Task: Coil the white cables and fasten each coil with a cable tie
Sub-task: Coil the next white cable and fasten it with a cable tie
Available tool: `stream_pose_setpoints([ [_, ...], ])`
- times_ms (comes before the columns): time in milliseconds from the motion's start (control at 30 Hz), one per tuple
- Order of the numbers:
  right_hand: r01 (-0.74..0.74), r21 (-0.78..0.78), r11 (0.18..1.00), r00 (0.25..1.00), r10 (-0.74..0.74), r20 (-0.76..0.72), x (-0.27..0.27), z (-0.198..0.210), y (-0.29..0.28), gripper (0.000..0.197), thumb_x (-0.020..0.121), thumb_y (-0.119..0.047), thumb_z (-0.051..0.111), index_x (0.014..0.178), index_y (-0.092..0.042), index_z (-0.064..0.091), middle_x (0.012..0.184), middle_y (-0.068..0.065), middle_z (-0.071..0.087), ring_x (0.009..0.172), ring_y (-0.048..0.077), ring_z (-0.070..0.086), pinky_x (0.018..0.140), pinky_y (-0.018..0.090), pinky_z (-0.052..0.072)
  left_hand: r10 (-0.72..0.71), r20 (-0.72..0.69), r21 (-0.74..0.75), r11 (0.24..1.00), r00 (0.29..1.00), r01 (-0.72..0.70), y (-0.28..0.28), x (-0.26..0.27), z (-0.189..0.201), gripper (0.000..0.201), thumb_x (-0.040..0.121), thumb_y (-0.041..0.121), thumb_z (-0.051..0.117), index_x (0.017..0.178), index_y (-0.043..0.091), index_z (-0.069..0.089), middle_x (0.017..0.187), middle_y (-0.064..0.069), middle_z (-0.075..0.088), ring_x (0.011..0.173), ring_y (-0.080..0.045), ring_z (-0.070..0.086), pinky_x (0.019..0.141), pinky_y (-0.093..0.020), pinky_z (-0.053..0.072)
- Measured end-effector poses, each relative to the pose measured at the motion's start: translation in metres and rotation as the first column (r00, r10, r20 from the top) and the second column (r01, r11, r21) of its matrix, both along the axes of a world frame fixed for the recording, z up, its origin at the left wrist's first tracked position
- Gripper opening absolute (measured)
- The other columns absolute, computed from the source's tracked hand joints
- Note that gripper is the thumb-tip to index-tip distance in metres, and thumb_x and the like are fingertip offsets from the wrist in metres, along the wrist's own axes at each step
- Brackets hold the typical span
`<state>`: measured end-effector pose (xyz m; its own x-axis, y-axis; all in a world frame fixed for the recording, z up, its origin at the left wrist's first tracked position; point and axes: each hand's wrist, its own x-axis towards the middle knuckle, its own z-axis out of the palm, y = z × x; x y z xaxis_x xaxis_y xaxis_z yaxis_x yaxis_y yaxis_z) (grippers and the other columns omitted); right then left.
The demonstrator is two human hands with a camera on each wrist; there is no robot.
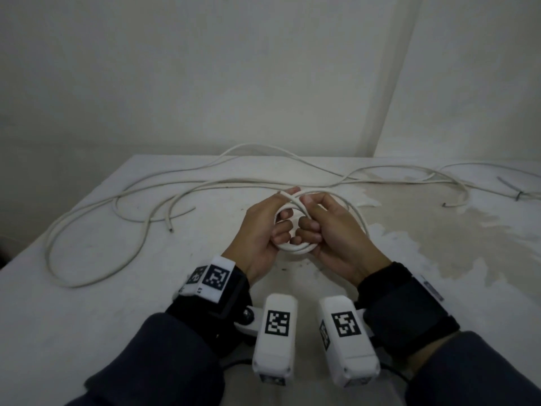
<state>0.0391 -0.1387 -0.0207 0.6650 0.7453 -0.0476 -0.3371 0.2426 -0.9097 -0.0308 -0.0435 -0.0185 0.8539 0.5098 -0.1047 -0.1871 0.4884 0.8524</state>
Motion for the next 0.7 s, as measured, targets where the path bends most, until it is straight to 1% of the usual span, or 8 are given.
stream_pose_setpoints([
  [100,-0.013,0.003,1.0,0.999,0.013,-0.034,0.0,-0.003,0.003,0.01,0.102,-0.019,0.043,0.1,-0.012,0.05,0.046,-0.005,0.035,0.038,0.006,0.025,0.05,0.025,0.034,0.052,-0.028,0.087,0.995,0.998,-0.049,0.0,0.002,-0.002,0.011,0.096,0.018,0.05,0.088,0.013,0.056,0.049,0.007,0.034,0.035,-0.005,0.023,0.045,-0.024,0.02],
  [200,-0.025,0.026,0.999,0.994,0.028,-0.102,0.003,-0.005,0.005,0.019,0.103,-0.017,0.041,0.12,-0.012,0.046,0.046,-0.005,0.034,0.037,0.006,0.025,0.052,0.026,0.029,0.082,-0.049,0.171,0.983,0.995,-0.073,-0.001,0.001,-0.002,0.017,0.096,0.016,0.049,0.08,0.014,0.05,0.049,0.006,0.033,0.037,-0.006,0.022,0.049,-0.028,0.017],
  [267,-0.025,0.066,0.998,0.989,0.034,-0.147,0.001,-0.002,0.002,0.015,0.103,-0.015,0.039,0.116,-0.018,0.047,0.046,-0.004,0.035,0.036,0.006,0.026,0.055,0.027,0.027,0.071,-0.042,0.179,0.982,0.997,-0.062,-0.002,-0.001,0.0,0.017,0.095,0.014,0.047,0.079,0.013,0.053,0.05,0.006,0.033,0.037,-0.006,0.022,0.046,-0.025,0.017],
  [367,-0.03,0.115,0.993,0.983,0.05,-0.179,-0.002,0.002,-0.001,0.015,0.103,-0.014,0.037,0.099,-0.02,0.05,0.046,-0.005,0.042,0.036,0.004,0.027,0.051,0.022,0.025,0.02,-0.018,0.111,0.994,1.0,-0.018,-0.004,-0.003,0.006,0.013,0.09,0.017,0.048,0.079,0.013,0.054,0.05,0.007,0.033,0.034,-0.004,0.023,0.04,-0.02,0.016],
  [500,-0.062,0.129,0.99,0.974,0.088,-0.208,-0.004,0.001,0.002,0.015,0.101,-0.015,0.042,0.092,-0.018,0.054,0.051,-0.002,0.041,0.036,0.005,0.029,0.047,0.019,0.035,0.141,-0.05,0.323,0.939,0.989,-0.118,-0.008,-0.001,0.002,0.018,0.092,0.027,0.06,0.083,0.012,0.054,0.051,0.005,0.039,0.036,-0.005,0.029,0.037,-0.016,0.025],
  [567,-0.097,0.179,0.979,0.958,0.141,-0.251,-0.006,0.002,0.002,0.014,0.099,-0.019,0.045,0.098,-0.016,0.059,0.062,0.002,0.056,0.044,0.007,0.047,0.053,0.021,0.045,0.205,-0.033,0.291,0.938,0.978,-0.187,-0.008,-0.001,0.001,0.017,0.093,0.022,0.06,0.081,0.01,0.055,0.052,0.002,0.041,0.034,-0.004,0.034,0.037,-0.015,0.028],
  [600,-0.113,0.212,0.971,0.94,0.173,-0.293,-0.007,0.003,0.001,0.015,0.097,-0.022,0.048,0.102,-0.017,0.062,0.073,0.005,0.064,0.054,0.01,0.058,0.059,0.024,0.051,0.231,-0.021,0.241,0.945,0.973,-0.22,-0.006,-0.001,0.002,0.019,0.094,0.019,0.059,0.078,0.01,0.053,0.05,0.002,0.042,0.031,-0.003,0.035,0.035,-0.014,0.029],
  [700,-0.084,0.25,0.965,0.91,0.176,-0.375,-0.011,0.006,-0.002,0.027,0.086,-0.029,0.06,0.112,-0.023,0.064,0.103,0.015,0.07,0.08,0.023,0.069,0.069,0.035,0.059,0.286,-0.007,0.126,0.951,0.958,-0.283,0.006,-0.003,0.003,0.026,0.095,0.017,0.057,0.071,0.013,0.048,0.041,0.008,0.037,0.028,-0.002,0.029,0.031,-0.012,0.024],
])
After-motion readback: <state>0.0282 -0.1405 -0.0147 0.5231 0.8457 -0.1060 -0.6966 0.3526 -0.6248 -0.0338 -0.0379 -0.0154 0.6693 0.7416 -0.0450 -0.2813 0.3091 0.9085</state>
